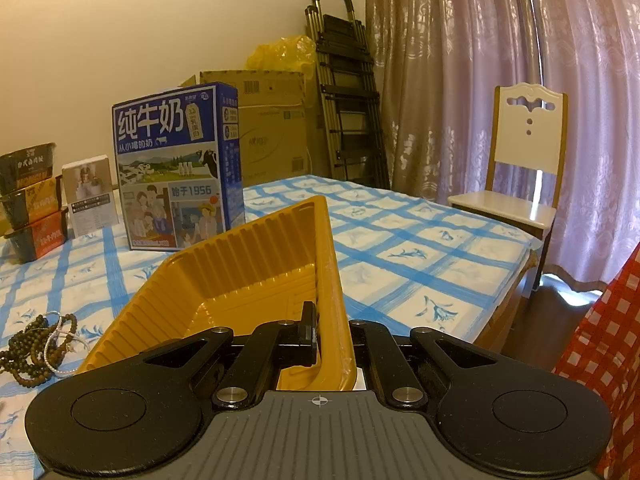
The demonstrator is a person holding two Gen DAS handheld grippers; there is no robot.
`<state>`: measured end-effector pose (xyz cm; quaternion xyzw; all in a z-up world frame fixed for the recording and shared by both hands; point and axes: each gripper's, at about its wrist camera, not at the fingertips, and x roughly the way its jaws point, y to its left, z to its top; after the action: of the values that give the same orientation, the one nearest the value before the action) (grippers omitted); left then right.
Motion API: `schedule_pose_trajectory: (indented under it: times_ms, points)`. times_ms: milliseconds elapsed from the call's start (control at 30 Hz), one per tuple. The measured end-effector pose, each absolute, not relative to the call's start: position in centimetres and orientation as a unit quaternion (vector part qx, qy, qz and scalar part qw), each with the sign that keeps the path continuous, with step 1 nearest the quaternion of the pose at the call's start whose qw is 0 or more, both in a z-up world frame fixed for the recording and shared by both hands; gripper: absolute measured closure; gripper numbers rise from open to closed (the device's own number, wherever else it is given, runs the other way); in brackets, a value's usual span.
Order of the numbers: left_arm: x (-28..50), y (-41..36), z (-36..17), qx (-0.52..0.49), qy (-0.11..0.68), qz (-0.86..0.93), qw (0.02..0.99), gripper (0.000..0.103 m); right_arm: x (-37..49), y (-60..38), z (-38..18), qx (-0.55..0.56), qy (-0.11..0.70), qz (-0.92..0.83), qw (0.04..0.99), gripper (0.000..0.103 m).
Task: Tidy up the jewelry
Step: 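Close the left tool on the pearl necklace in the pile, then lift the pearl necklace high with the left tool and swing it over the tray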
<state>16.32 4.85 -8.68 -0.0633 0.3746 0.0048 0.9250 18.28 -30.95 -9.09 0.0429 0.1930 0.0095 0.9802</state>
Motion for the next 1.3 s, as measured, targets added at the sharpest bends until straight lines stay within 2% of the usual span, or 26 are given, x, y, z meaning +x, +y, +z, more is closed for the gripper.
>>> schedule_pose_trajectory:
  times_ms: [400,1000,1300]
  points:
    - [17.9,4.1,-9.3,-0.058,0.379,-0.011,0.923,0.074,18.3,-30.9,-9.1,0.043,0.193,0.009,0.98,0.099]
    - [24.8,1.9,-11.3,-0.066,0.389,0.0,0.919,0.074,18.3,-30.9,-9.0,0.043,0.193,0.009,0.98,0.099]
    - [26.2,1.9,-12.3,-0.067,0.403,0.007,0.913,0.086,18.3,-30.9,-9.0,0.042,0.194,0.009,0.98,0.099]
